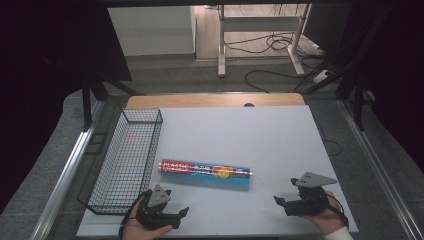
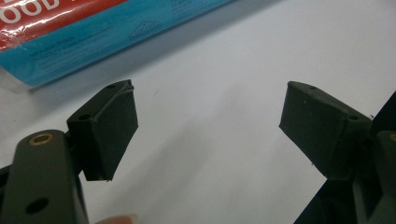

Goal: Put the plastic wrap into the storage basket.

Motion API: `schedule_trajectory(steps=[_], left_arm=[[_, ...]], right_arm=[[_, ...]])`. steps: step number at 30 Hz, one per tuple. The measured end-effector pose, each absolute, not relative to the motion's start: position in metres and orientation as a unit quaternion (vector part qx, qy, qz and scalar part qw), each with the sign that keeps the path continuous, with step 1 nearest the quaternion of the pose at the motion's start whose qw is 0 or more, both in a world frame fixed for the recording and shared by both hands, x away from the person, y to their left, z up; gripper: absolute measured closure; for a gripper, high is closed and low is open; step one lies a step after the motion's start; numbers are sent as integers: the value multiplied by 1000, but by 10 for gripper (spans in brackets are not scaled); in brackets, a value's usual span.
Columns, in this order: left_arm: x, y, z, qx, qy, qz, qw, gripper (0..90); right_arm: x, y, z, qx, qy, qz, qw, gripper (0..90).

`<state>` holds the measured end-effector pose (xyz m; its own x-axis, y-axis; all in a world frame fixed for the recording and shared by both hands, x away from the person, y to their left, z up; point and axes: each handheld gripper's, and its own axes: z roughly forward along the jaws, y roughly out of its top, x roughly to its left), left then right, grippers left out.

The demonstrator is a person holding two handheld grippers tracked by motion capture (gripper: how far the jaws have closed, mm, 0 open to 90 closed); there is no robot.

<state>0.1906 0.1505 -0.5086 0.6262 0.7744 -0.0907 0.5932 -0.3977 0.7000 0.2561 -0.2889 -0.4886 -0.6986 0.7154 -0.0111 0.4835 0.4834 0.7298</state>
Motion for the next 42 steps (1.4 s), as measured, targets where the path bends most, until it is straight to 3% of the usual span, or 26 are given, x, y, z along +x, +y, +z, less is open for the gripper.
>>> schedule_trajectory(steps=[29, 42], left_arm=[[188, 149, -509, 834, 410, 114, 352, 194], [187, 149, -510, 835, 408, 109, 353, 191]], right_arm=[[259, -271, -477, 327, 862, 354, 154, 151], [284, -222, -448, 286, 881, 347, 145, 149]])
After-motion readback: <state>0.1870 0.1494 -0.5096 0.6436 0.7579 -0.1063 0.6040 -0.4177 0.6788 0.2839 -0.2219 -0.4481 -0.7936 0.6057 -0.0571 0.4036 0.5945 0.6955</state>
